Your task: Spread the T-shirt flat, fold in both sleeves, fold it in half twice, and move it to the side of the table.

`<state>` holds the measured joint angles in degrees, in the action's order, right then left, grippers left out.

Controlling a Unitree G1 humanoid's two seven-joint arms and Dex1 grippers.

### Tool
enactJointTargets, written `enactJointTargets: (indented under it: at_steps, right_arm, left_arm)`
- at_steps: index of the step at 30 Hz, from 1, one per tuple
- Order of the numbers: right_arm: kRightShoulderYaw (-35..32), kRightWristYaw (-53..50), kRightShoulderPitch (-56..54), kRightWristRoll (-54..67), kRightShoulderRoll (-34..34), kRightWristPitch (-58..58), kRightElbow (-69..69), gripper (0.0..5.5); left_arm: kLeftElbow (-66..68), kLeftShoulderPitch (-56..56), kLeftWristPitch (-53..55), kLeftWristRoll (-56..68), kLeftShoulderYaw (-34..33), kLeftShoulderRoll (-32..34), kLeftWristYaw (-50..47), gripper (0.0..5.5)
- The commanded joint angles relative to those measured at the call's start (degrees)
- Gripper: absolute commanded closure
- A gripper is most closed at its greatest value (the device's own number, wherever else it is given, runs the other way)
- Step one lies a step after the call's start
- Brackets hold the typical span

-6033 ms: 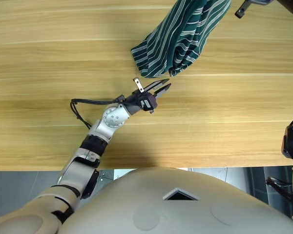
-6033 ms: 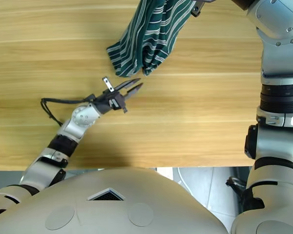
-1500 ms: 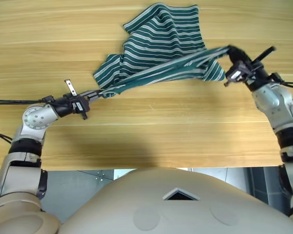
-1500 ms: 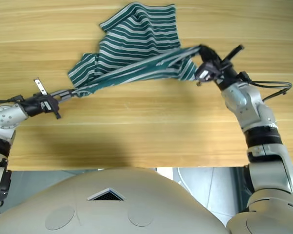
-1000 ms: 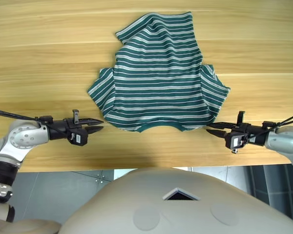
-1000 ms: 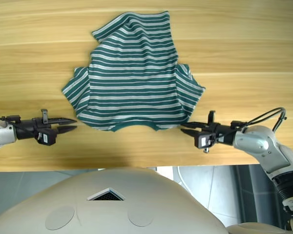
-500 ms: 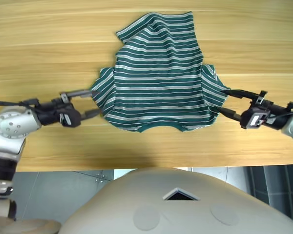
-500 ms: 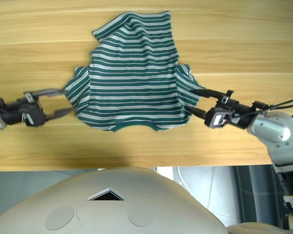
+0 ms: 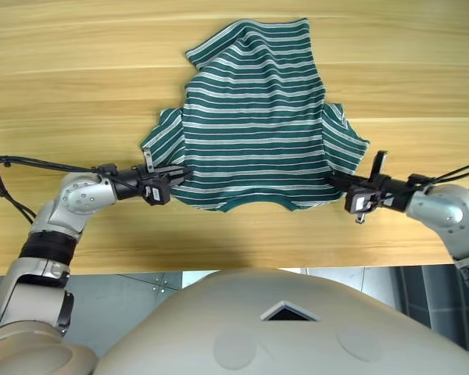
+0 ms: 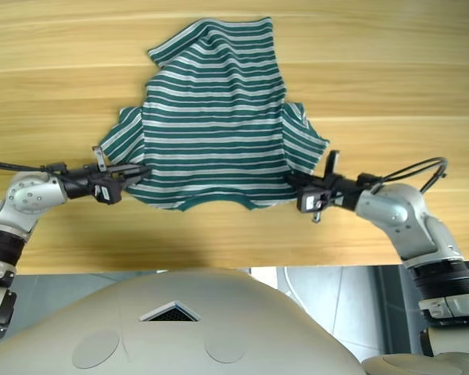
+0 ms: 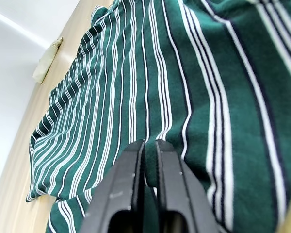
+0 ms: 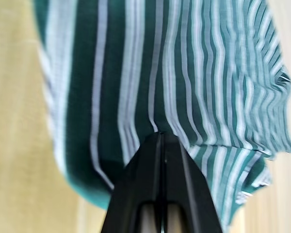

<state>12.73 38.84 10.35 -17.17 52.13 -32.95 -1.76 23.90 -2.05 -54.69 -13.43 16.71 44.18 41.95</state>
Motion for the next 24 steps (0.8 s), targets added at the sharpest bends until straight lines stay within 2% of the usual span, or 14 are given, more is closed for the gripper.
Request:
enactJointTargets:
  at_steps: [1,6,13,19,24]
  right_arm:
    - [2.9,1.7,0.9,-2.6,-0.3,0.4,-0.7,5.5]
    - [2.4,3.7,4.6,0.5,3.7,-1.6,1.6,5.5]
    - [-0.8,5.3,11.2,6.3,8.9,-4.9,6.4,5.5]
    - [-1.3,6.2,12.8,6.2,9.6,-5.3,6.3,5.5]
    - [-0.8,6.2,12.7,5.8,8.6,-5.4,6.5,5.5]
  left_arm:
    - [-0.7,2.6,0.8,-6.7,4.8,0.8,1.7,5.48]
    - [-5.1,6.1,3.7,-12.4,7.6,7.3,4.8,5.48]
    - [-20.5,12.9,10.3,-5.2,7.4,19.7,12.4,5.48]
    - [-26.3,16.0,14.0,-7.6,8.7,23.4,14.9,5.48]
    - [-32.2,15.5,16.3,1.6,7.5,23.2,15.4,5.48]
